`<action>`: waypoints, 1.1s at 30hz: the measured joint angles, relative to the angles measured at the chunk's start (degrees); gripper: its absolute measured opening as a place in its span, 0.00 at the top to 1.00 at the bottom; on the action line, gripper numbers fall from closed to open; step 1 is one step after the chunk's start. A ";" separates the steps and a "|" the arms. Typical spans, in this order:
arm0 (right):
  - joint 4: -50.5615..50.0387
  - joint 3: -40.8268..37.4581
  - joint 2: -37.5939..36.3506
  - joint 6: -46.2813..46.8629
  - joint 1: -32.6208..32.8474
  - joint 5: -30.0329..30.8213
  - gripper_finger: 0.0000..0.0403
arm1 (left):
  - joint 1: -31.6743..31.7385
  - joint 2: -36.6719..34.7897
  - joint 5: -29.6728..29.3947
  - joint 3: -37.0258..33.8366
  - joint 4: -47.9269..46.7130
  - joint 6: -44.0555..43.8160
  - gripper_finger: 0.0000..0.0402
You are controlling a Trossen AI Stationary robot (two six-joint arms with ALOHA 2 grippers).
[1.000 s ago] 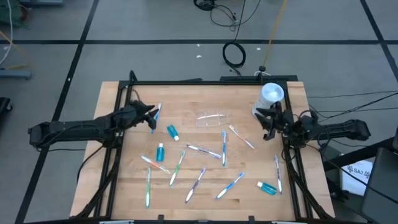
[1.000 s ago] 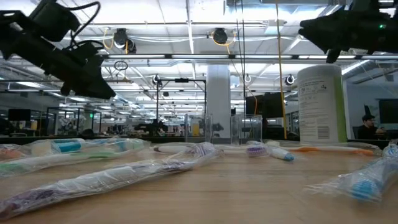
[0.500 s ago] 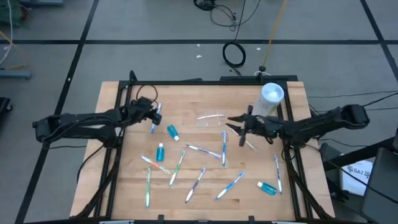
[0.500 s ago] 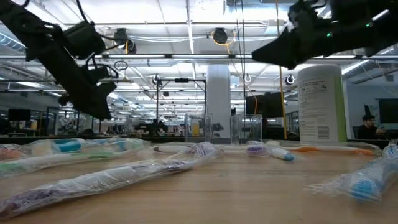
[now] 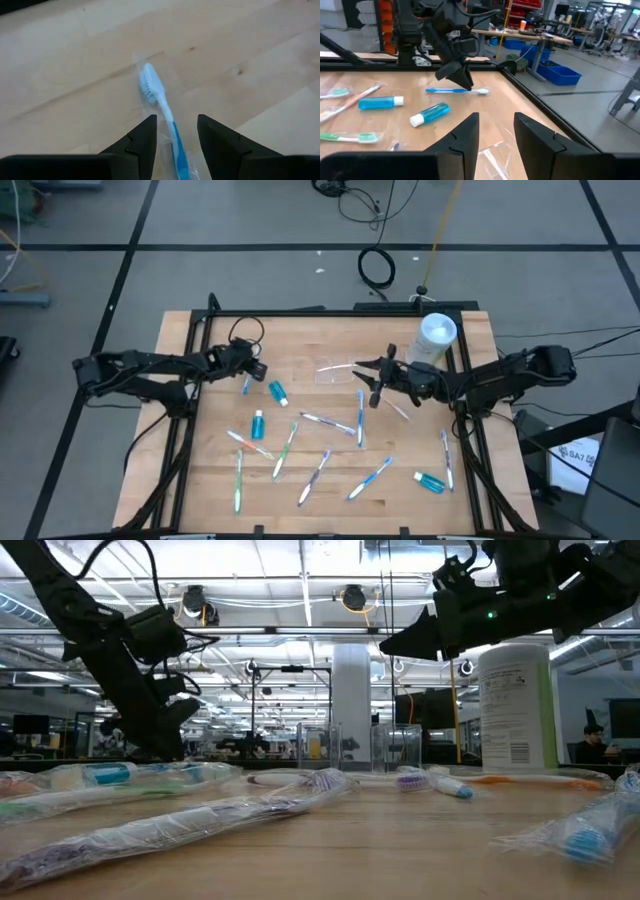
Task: Pick & Place toothbrushing station
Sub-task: Put the top blue toothbrush into the transparent organizer
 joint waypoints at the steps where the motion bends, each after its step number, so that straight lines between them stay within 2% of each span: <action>1: -0.01 0.00 -0.10 0.29 -0.17 0.01 0.72 | 0.00 0.71 -0.03 -0.01 0.04 -0.02 0.63; 12: 0.82 0.02 -0.31 1.59 -0.69 -0.02 0.72 | 1.46 5.43 0.02 0.11 0.93 -1.21 0.66; 20: 0.84 0.07 -0.31 1.59 -0.68 -0.01 0.72 | 2.80 5.84 -0.42 0.09 1.54 -2.70 0.89; 24: 0.83 0.07 -0.31 1.52 -0.68 -0.02 0.72 | 2.80 5.84 -0.36 0.04 2.37 -2.73 0.96; 29: 0.83 0.07 -0.31 1.46 -0.68 -0.02 0.72 | 2.84 5.20 0.11 0.21 2.13 -2.73 0.93; 33: 0.84 0.07 -0.31 1.43 -0.68 -0.02 0.72 | 2.11 1.21 0.63 0.38 3.17 -2.75 0.92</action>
